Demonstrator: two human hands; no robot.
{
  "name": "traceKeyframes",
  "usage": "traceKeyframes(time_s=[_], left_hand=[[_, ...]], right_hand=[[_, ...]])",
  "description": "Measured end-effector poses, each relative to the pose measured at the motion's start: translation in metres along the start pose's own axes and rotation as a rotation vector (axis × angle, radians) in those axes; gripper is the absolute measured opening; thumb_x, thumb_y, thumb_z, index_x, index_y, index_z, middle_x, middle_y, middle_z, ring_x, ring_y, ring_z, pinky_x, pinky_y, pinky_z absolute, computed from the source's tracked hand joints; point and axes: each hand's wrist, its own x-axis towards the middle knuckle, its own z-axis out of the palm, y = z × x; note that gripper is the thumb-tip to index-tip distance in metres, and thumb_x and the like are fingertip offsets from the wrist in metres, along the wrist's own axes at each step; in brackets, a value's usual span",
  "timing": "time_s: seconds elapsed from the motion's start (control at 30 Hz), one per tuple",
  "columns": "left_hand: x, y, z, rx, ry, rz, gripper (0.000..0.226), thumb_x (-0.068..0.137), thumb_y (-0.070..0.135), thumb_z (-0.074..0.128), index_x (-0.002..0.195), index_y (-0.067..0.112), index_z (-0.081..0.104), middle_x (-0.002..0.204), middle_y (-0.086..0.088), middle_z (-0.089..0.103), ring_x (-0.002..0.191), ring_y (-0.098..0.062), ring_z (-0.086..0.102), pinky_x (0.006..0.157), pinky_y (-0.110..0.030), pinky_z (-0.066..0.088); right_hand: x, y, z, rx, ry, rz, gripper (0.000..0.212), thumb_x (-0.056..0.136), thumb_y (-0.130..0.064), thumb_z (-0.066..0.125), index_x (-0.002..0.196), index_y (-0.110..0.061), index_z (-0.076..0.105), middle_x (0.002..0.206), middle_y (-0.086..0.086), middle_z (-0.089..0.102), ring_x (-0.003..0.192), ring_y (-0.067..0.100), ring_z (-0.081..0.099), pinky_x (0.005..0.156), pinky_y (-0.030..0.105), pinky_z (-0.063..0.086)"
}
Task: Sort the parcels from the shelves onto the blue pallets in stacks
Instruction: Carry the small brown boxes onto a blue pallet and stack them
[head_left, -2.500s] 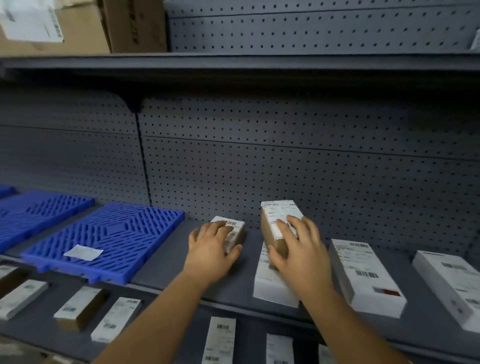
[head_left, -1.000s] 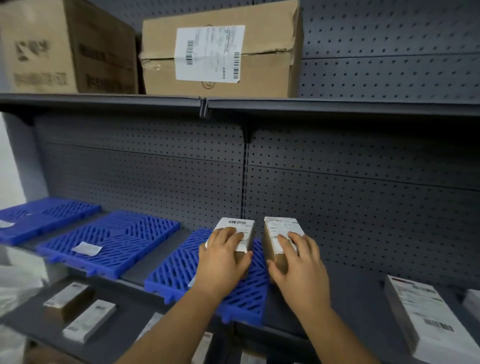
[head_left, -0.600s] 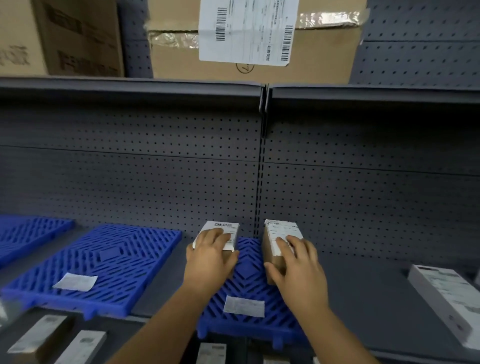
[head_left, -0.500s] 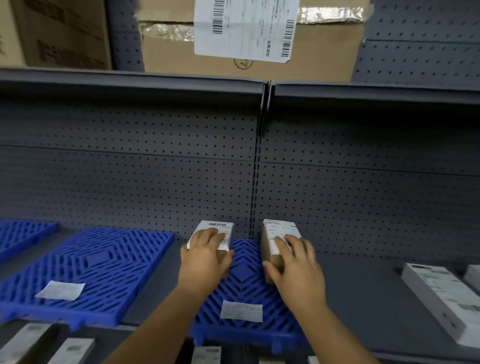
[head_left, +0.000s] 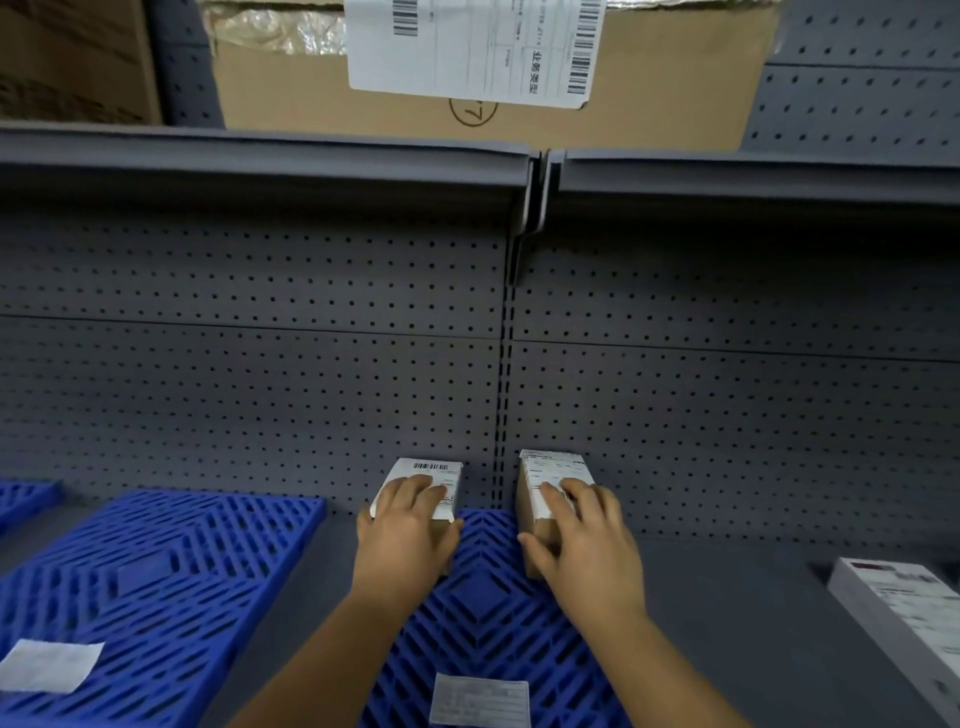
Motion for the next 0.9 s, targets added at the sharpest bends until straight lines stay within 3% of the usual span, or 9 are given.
traceKeyframes(time_s=[0.23, 0.4, 0.5, 0.63, 0.73, 0.9], left_hand=[[0.003, -0.004, 0.009, -0.013, -0.032, -0.005, 0.055, 0.09, 0.057, 0.047, 0.139, 0.031, 0.042, 0.147, 0.011, 0.033, 0.139, -0.01, 0.019, 0.109, -0.045, 0.027], [-0.001, -0.008, -0.001, -0.018, -0.052, 0.023, 0.065, 0.088, 0.064, 0.044, 0.144, 0.035, 0.031, 0.153, 0.013, 0.023, 0.143, -0.01, 0.012, 0.116, -0.049, 0.001], [-0.01, -0.008, -0.013, -0.008, -0.037, 0.055, 0.063, 0.089, 0.065, 0.038, 0.145, 0.035, 0.029, 0.155, 0.013, 0.02, 0.144, -0.008, 0.01, 0.116, -0.048, -0.008], [-0.026, -0.004, -0.025, -0.018, -0.027, 0.092, 0.066, 0.087, 0.07, 0.027, 0.143, 0.035, 0.032, 0.153, 0.013, 0.023, 0.143, -0.007, 0.013, 0.117, -0.046, -0.005], [-0.042, -0.001, -0.025, -0.053, 0.001, 0.15, 0.075, 0.081, 0.073, 0.016, 0.141, 0.033, 0.037, 0.151, 0.012, 0.029, 0.142, -0.009, 0.018, 0.117, -0.045, 0.0], [-0.077, 0.008, -0.018, -0.098, -0.03, 0.215, 0.071, 0.083, 0.073, 0.02, 0.139, 0.034, 0.04, 0.148, 0.011, 0.035, 0.14, -0.014, 0.026, 0.117, -0.049, 0.009]], right_hand=[[-0.002, 0.002, 0.009, -0.023, -0.02, 0.002, 0.059, 0.072, -0.055, 0.074, 0.122, -0.026, 0.062, 0.125, -0.003, 0.057, 0.117, 0.025, 0.049, 0.074, 0.04, 0.057], [-0.001, -0.003, -0.002, -0.049, -0.001, 0.019, 0.063, 0.071, -0.066, 0.067, 0.122, -0.032, 0.057, 0.129, -0.003, 0.053, 0.119, 0.026, 0.048, 0.095, 0.053, 0.045], [-0.007, -0.007, -0.013, -0.025, 0.026, 0.007, 0.059, 0.077, -0.066, 0.058, 0.123, -0.029, 0.057, 0.131, -0.002, 0.053, 0.122, 0.026, 0.047, 0.1, 0.055, 0.041], [-0.022, -0.013, -0.031, 0.01, 0.021, -0.032, 0.057, 0.084, -0.063, 0.044, 0.125, -0.026, 0.058, 0.134, 0.0, 0.052, 0.126, 0.025, 0.044, 0.107, 0.054, 0.035], [-0.041, -0.016, -0.044, 0.056, -0.004, -0.042, 0.055, 0.085, -0.059, 0.045, 0.126, -0.025, 0.058, 0.135, 0.0, 0.05, 0.128, 0.024, 0.043, 0.107, 0.049, 0.037], [-0.081, -0.012, -0.055, 0.042, -0.067, -0.047, 0.05, 0.085, -0.057, 0.049, 0.119, -0.023, 0.061, 0.13, 0.003, 0.053, 0.125, 0.027, 0.046, 0.102, 0.048, 0.043]])
